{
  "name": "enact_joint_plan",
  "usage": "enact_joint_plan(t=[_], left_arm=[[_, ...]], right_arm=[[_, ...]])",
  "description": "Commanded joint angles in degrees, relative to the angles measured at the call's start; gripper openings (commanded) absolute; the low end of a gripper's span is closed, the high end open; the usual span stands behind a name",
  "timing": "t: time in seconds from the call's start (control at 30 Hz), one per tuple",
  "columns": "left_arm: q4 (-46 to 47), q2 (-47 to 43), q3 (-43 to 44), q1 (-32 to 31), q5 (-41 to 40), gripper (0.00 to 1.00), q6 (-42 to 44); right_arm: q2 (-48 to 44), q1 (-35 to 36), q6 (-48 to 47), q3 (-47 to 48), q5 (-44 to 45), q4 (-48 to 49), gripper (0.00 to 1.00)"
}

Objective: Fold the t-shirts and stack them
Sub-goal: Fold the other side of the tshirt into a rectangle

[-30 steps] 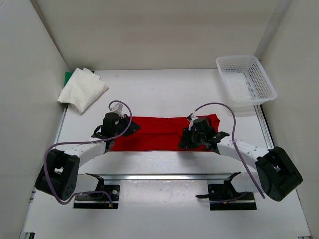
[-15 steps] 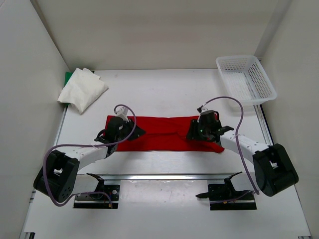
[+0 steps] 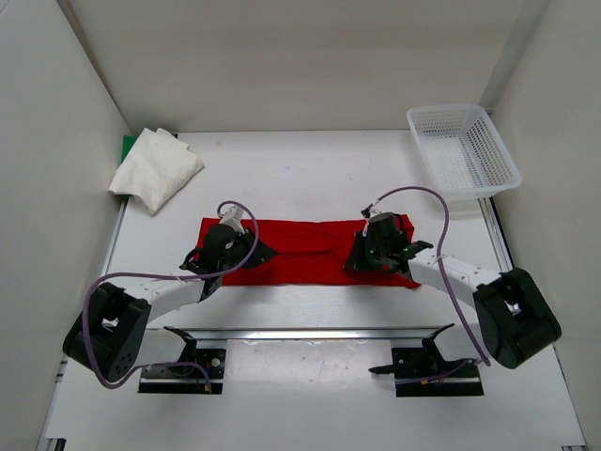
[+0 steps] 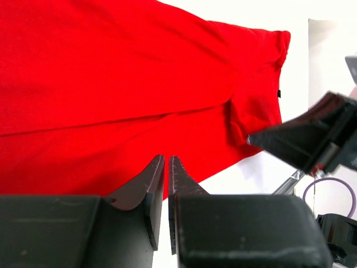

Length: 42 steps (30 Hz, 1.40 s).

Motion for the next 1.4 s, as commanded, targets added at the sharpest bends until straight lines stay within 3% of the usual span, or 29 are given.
enact_joint_plan(t=[0.0,0.03,0.17,0.23,0.33,0.4,0.57,0.77,0.87,1.03,1.37], left_arm=[[1.26,-1.88,0.61,0.24,1.64,0.18,-0.34],[0.82,-1.54,1.31,0.07,1.12,0.18,-0.17],[0.99,-0.75,3.07,0.59,1.90,0.19,-0.26],[0.90,0.04,4.30,0.50,2.43,0.19,-0.43],[0.38,0.31,5.62,1.03,3.40,0.19,-0.44],[0.90,0.57,6.68,0.15,3.05,0.20,-0.17],[3.79,7.93,10.36,0.58,1.90,0.21,-1.31],[12.06,19.98,11.43,8.84,10.60,0.20,-8.69],[16.71,23.06,9.15,12.88,12.18,0.19,-12.02],[23.13,27.37,5.72,19.65,15.25,0.18,-16.16],[32.54,27.21,-2.45,29.94,15.53,0.19,-24.69]], right_arm=[[-5.32,-0.49,5.84,-3.13,-8.86,3.73,0.00],[-6.64,-1.02,7.16,-5.49,-10.47,4.79,0.00],[-8.76,-1.55,11.13,-10.16,-12.94,8.67,0.20],[-9.72,-0.94,10.52,-9.29,-13.29,7.54,0.35],[-12.17,-1.11,8.07,-6.22,-13.64,2.27,0.42],[-14.38,-2.60,6.57,-5.51,-12.95,0.15,0.39],[-16.42,-14.62,6.38,-7.01,-11.63,6.72,0.00],[-0.18,-22.11,2.87,1.41,-0.14,12.89,0.00],[6.77,-25.27,2.34,4.41,1.46,15.78,0.00],[16.79,-28.35,-0.82,11.18,6.05,7.64,0.00],[16.20,-34.15,-2.67,12.15,5.26,1.65,0.00]])
